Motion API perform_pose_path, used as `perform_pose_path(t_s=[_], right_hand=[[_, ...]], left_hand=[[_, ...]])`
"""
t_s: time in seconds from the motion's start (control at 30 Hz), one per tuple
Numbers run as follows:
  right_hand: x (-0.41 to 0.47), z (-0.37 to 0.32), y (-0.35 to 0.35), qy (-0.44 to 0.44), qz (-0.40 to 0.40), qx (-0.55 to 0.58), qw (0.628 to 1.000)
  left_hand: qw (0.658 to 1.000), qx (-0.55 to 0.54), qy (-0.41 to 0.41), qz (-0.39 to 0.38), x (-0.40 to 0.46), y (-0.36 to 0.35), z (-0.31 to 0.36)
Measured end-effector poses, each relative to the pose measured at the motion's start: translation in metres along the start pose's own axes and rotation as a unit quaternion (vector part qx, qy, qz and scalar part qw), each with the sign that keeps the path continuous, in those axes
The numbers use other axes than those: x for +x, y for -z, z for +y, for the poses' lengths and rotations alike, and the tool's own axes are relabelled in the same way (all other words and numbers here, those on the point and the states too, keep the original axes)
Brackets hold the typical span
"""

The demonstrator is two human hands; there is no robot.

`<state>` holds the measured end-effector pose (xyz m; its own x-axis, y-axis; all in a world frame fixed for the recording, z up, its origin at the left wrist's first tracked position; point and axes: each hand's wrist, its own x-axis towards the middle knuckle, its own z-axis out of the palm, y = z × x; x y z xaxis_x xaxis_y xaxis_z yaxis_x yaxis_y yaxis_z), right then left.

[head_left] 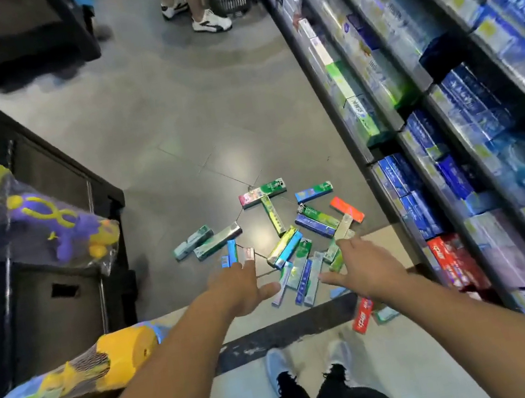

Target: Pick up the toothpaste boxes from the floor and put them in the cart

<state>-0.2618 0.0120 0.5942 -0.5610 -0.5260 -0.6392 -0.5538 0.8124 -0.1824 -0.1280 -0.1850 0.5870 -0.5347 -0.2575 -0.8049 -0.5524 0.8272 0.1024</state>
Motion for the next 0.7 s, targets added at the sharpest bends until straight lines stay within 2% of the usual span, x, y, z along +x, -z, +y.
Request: perform_pose_path(t_s=[0.23,0.5,0.7], right_hand=[[0.133,0.038,-0.126,-0.066,-0.038,0.091,0.993],[0.289,0.086,-0.324,-0.145,-0.026,0.166,0.975],[0.386,0.12,-0.427,-0.193,-0.024,0.189,0.962]], left_hand=[[0.999,-0.007,-0.01,-0.041,0.172,-0.096,-0.009],[0.998,0.002,-0.041,-0.051,0.389,-0.229,-0.019],[0.997,0.0,-0.05,-0.054,0.507,-0.302,-0.02]])
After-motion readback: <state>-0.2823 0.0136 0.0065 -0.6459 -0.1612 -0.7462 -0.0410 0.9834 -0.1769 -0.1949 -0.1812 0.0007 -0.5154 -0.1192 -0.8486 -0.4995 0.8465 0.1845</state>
